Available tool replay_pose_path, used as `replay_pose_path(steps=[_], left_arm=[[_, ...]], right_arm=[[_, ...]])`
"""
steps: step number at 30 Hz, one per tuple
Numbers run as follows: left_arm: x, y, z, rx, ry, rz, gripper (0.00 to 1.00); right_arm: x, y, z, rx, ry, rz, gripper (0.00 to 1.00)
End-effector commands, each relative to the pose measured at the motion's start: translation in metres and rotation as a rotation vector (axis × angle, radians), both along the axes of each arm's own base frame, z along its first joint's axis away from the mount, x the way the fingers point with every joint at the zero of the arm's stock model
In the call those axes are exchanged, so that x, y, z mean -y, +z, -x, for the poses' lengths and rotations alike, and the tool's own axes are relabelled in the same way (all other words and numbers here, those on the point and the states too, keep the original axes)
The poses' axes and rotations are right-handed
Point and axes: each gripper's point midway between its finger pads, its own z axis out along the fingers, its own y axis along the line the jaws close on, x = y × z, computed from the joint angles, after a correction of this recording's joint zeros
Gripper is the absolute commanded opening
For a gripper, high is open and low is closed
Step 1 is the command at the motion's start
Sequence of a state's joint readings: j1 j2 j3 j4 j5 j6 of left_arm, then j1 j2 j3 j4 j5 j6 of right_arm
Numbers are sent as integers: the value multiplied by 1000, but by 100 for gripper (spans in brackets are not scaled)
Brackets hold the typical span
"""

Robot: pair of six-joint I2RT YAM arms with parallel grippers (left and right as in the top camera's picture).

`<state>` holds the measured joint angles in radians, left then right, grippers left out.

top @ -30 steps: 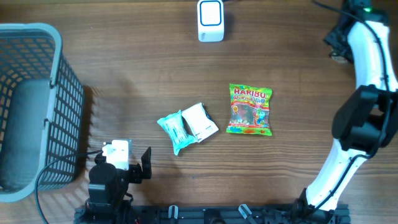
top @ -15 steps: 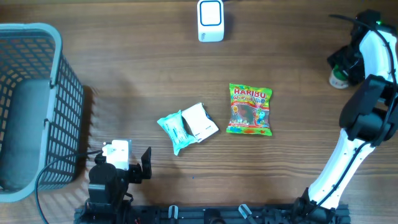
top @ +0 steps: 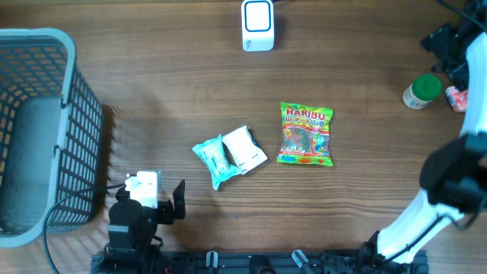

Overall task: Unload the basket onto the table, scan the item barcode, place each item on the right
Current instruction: 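Place the jar on the table's right edge with the right gripper, then withdraw the right gripper from the jar toward the right side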

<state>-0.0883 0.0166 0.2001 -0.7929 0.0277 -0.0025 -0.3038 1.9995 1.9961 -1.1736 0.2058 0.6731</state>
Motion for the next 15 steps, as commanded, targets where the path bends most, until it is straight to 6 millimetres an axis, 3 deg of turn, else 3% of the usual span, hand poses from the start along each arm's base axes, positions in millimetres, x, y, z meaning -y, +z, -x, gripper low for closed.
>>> replay_pose_path(steps=[1,2,4,6,11,15], left_arm=[[-2,-1,-1,2,12,4,100],[-2,-1,-1,2,12,4,100],[-2,-1,-1,2,12,4,100],[-2,-1,-1,2,12,4,100],[-2,-1,-1,2,12,4,100],[-2,0,-1,2,12,4,100]], right_arm=[[-45,19,-16,51,129,5,62],[-57,10,-22,32,181,12,41],[-74,-10,-29,-3,232,9,8],[-85,-36,-39,-34,258,26,4],[-79,-103,-46,-164,296,93,4],[-58,-126,-41,-234,259,145,4]])
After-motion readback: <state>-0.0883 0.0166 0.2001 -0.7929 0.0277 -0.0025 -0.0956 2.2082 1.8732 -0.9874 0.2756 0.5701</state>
